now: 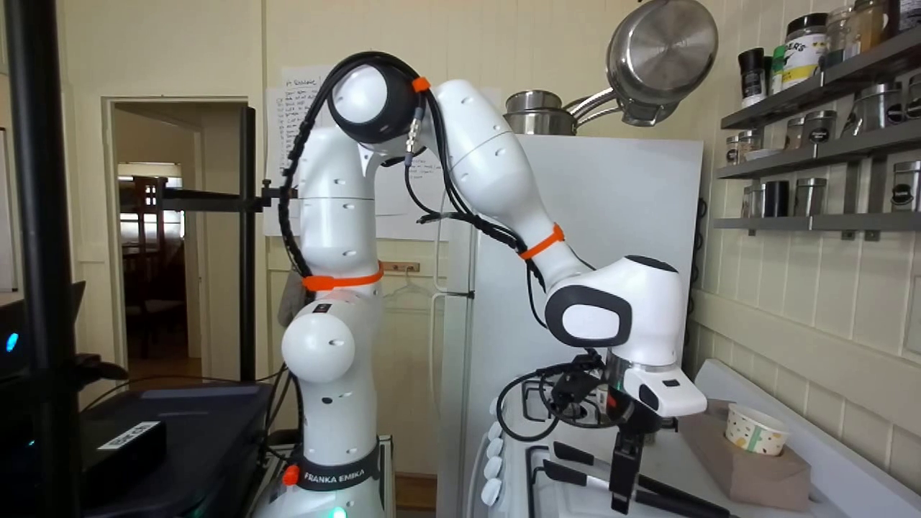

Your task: Put the tongs on the first top shelf

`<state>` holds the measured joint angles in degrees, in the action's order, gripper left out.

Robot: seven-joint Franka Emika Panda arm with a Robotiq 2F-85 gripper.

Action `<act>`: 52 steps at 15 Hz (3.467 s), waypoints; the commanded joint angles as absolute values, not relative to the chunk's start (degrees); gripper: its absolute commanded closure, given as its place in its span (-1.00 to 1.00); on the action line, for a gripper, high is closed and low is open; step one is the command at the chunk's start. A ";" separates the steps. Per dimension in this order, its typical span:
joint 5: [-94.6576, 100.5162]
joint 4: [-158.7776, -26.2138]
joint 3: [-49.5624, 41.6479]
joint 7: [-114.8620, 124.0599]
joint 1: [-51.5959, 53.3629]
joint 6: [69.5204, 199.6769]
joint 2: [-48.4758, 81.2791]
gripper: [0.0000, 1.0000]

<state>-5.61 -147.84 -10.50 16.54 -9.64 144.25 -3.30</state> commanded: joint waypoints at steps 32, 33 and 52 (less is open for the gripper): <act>-9.80 -144.79 -8.37 7.46 -8.98 152.00 3.83 0.67; -9.81 -144.77 -8.34 7.23 -8.97 152.06 3.95 0.70; 29.91 -151.74 1.45 21.94 -12.60 149.95 -33.10 0.96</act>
<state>29.53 -149.26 -1.72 21.30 -10.57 149.46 -23.00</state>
